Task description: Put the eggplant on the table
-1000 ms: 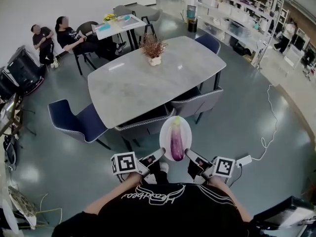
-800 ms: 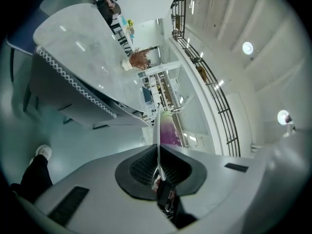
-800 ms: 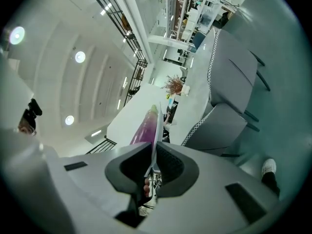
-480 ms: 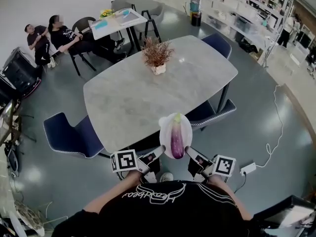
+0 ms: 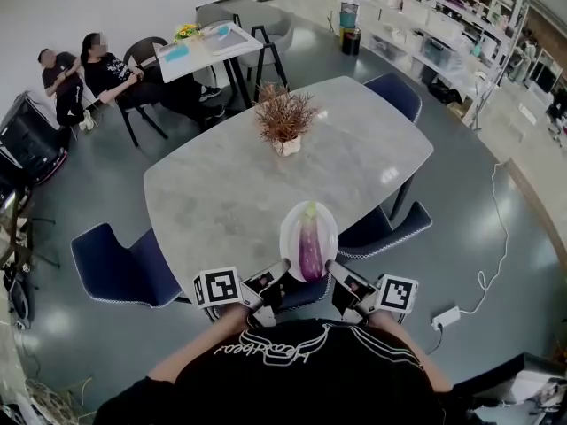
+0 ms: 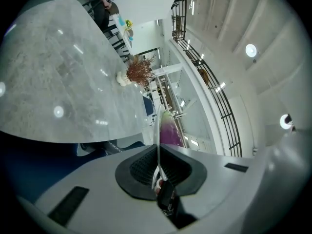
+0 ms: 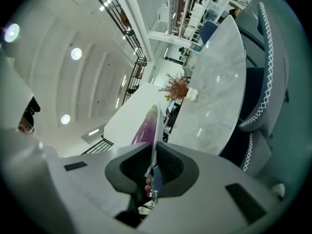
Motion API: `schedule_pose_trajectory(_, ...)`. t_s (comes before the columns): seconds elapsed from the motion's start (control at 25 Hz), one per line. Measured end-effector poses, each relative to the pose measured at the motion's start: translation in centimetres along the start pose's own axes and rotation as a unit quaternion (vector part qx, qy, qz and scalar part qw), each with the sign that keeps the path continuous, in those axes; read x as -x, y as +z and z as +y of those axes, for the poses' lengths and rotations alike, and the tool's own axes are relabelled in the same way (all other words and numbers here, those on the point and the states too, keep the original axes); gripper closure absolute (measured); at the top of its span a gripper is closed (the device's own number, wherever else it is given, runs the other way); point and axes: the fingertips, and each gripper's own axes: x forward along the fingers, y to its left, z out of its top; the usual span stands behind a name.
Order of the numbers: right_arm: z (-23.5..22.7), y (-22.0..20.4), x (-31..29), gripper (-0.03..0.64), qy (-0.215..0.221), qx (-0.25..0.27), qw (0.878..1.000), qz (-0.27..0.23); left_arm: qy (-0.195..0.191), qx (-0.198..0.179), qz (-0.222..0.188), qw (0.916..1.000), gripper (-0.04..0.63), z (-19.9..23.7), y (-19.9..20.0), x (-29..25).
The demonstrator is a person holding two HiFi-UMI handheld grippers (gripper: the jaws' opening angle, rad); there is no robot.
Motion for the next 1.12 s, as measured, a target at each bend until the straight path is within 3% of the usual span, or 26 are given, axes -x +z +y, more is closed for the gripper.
schedule_pose_trajectory(0.72, -2.3, 2.4, -1.6, 0.579, -0.030, 0.004, 1.000, -0.005, 0.021, 0.008, -0.016, 0.9996, 0.577, 1.2, 1.9, -2.1)
schedule_pose_trajectory(1.12, -4.9, 6.6, -2.9, 0.579, -0.035, -0.006, 0.999, 0.006, 0.038, 0.023, -0.039, 0.9983, 0.577, 2.2, 4.2, -5.8)
